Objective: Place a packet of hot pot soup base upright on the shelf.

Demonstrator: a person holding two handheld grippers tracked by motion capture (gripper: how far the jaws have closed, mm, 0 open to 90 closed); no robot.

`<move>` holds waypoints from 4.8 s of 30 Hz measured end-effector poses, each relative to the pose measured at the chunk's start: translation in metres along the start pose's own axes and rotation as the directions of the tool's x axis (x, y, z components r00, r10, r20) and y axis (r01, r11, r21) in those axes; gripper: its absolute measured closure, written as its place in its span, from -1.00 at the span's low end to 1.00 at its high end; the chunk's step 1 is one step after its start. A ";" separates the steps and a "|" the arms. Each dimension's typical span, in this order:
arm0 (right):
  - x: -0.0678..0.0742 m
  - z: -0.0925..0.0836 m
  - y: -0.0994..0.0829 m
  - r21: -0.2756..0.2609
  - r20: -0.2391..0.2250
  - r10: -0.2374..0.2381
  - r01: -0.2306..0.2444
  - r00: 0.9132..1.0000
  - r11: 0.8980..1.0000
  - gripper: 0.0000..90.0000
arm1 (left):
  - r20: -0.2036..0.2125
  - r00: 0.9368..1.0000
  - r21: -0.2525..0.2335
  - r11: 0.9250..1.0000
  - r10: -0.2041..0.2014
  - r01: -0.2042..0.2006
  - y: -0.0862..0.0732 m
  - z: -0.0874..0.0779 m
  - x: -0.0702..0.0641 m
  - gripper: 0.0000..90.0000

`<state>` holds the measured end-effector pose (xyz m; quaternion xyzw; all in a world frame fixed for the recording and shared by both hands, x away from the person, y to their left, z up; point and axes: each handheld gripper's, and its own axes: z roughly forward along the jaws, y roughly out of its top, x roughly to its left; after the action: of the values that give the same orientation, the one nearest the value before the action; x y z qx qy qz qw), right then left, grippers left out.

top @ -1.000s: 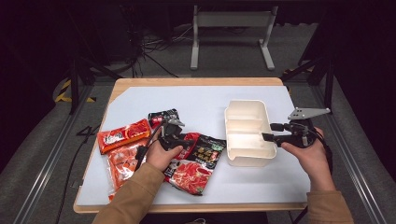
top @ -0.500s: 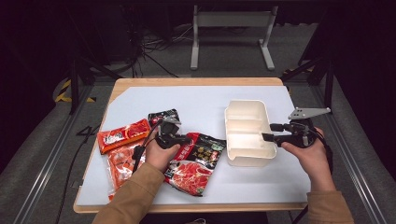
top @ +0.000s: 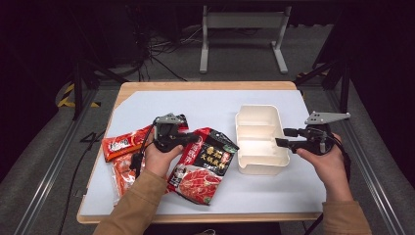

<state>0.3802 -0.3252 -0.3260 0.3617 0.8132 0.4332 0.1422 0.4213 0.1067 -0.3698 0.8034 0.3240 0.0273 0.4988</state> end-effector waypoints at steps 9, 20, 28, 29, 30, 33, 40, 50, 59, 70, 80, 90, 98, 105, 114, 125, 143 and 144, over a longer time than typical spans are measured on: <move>-0.001 -0.004 0.001 -0.027 -0.020 0.011 -0.012 1.000 1.000 0.11 | 0.007 0.997 -0.091 0.993 0.080 -0.079 0.017 -0.035 -0.026 0.91; 0.007 -0.009 0.005 -0.055 -0.044 -0.031 0.028 0.999 0.998 0.29 | 0.020 0.993 -0.134 0.984 0.120 -0.117 0.021 -0.050 -0.042 0.92; 0.029 -0.007 0.017 -0.064 -0.078 -0.100 0.095 0.992 0.993 0.13 | -0.015 0.989 -0.189 0.971 0.144 -0.145 0.021 -0.059 -0.048 0.92; 0.032 -0.006 0.019 -0.067 -0.089 -0.105 0.099 0.991 0.993 0.12 | -0.020 0.989 -0.198 0.969 0.147 -0.148 0.021 -0.060 -0.048 0.92; 0.036 -0.005 0.022 -0.070 -0.104 -0.114 0.107 0.988 0.992 0.09 | -0.020 0.989 -0.205 0.968 0.147 -0.148 0.021 -0.061 -0.049 0.92; 0.054 -0.001 0.034 -0.092 -0.164 -0.151 0.137 0.975 0.986 0.02 | -0.028 0.989 -0.229 0.963 0.142 -0.145 0.021 -0.066 -0.050 0.91; 0.075 0.007 0.054 -0.132 -0.246 -0.192 0.164 0.950 0.978 -0.08 | -0.035 0.988 -0.254 0.955 0.149 -0.153 0.020 -0.071 -0.051 0.91; 0.090 0.033 0.076 -0.145 -0.309 -0.216 0.178 0.926 0.973 -0.14 | -0.019 0.987 -0.280 0.947 0.160 -0.159 0.021 -0.075 -0.054 0.91; 0.103 0.060 0.079 -0.181 -0.345 -0.196 0.140 0.918 0.974 -0.13 | -0.012 0.986 -0.283 0.945 0.166 -0.162 0.020 -0.074 -0.055 0.90; 0.107 0.083 0.076 -0.178 -0.377 -0.185 0.126 0.907 0.976 -0.03 | -0.008 0.983 -0.278 0.944 0.182 -0.177 0.020 -0.072 -0.060 0.91; 0.109 0.094 0.075 -0.182 -0.404 -0.177 0.111 0.897 0.977 0.15 | -0.016 0.983 -0.264 0.947 0.183 -0.181 0.020 -0.070 -0.060 0.90; 0.109 0.094 0.076 -0.163 -0.391 -0.189 0.134 0.901 0.977 0.54 | -0.016 0.982 -0.259 0.948 0.189 -0.187 0.020 -0.069 -0.061 0.90; 0.108 0.090 0.080 -0.158 -0.356 -0.189 0.140 0.915 0.977 0.66 | -0.020 0.981 -0.274 0.943 0.191 -0.189 0.020 -0.070 -0.061 0.88; 0.109 0.084 0.093 -0.145 -0.333 -0.191 0.149 0.923 0.978 0.70 | -0.014 0.984 -0.297 0.939 0.176 -0.172 0.020 -0.073 -0.059 0.80; 0.106 0.073 0.109 -0.140 -0.290 -0.216 0.182 0.932 0.973 0.72 | -0.015 0.988 -0.319 0.936 0.156 -0.152 0.019 -0.074 -0.059 0.37; 0.093 0.051 0.126 -0.151 -0.241 -0.233 0.201 0.942 0.968 0.71 | -0.027 0.991 -0.290 0.948 0.134 -0.136 0.020 -0.070 -0.054 -0.04; 0.053 0.034 0.146 -0.148 -0.141 -0.252 0.232 0.957 0.961 0.70 | -0.033 0.996 -0.230 0.969 0.086 -0.091 0.017 -0.060 -0.036 -0.20; 0.050 0.033 0.147 -0.149 -0.136 -0.251 0.231 0.958 0.962 0.70 | -0.030 0.996 -0.230 0.969 0.083 -0.088 0.016 -0.059 -0.036 -0.20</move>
<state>0.4319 -0.2168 -0.2229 0.2151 0.8294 0.4918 0.1545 0.3792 0.1286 -0.3166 0.7528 0.2888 0.0943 0.5839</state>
